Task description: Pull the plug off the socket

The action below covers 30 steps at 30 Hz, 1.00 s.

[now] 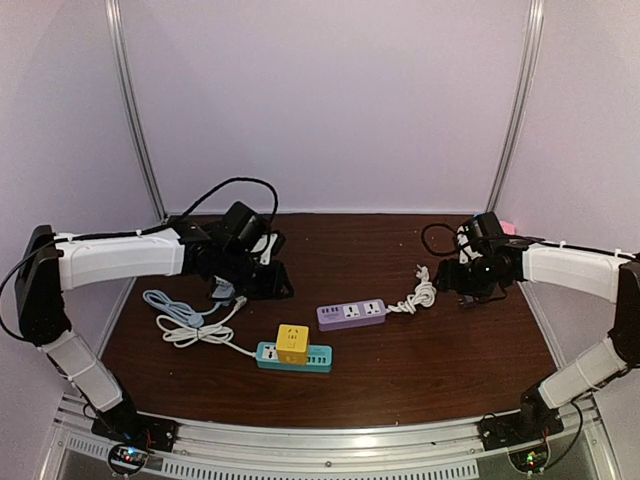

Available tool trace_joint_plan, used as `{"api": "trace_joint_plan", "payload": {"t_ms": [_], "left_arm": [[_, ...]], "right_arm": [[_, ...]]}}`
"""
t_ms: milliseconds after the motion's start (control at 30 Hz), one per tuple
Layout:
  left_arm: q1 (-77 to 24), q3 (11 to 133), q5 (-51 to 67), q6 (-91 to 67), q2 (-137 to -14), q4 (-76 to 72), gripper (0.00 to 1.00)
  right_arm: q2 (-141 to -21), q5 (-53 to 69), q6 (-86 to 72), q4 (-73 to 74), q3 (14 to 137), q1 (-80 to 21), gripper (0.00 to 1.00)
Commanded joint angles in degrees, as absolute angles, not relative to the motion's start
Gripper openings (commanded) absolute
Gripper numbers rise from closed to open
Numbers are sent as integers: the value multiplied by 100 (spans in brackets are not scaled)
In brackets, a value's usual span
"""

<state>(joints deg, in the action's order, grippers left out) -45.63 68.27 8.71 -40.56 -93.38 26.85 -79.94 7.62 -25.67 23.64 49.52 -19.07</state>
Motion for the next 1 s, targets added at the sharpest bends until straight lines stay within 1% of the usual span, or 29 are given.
{"api": "trace_joint_plan", "payload": {"t_ms": [0, 133, 300, 433, 567, 600, 700, 833, 967], "left_arm": [[-4505, 6116, 673, -4016, -8788, 2741, 26], [-4502, 5263, 697, -4255, -8260, 2764, 26], [-4493, 4694, 663, -4593, -7825, 2688, 27], [-4474, 4453, 747, -4775, -7725, 2475, 27], [-4365, 4234, 1074, -4850, -7683, 2150, 27], [-4316, 4201, 1170, -4833, -7682, 2108, 27], [-4146, 4141, 1439, -4717, -7722, 2007, 27], [-3966, 4007, 1898, -4624, -7806, 1709, 28], [-3810, 3943, 2279, -4535, -7889, 1542, 28]], "right_arm": [[-8060, 309, -2497, 2666, 5466, -2786, 70], [-8327, 230, -2370, 2725, 5912, -3757, 70], [-8806, 194, -1875, 2643, 6531, -4759, 74], [-9347, 423, -1335, 2700, 7124, -5358, 81], [-9797, 492, -734, 2864, 7671, -5892, 88], [-9912, 532, -610, 2861, 7773, -5990, 91], [-10192, 834, -293, 2922, 8133, -6162, 96], [-10676, 1161, 130, 3247, 8679, -6293, 98], [-11187, 1351, 487, 3639, 9197, -6375, 98]]}}
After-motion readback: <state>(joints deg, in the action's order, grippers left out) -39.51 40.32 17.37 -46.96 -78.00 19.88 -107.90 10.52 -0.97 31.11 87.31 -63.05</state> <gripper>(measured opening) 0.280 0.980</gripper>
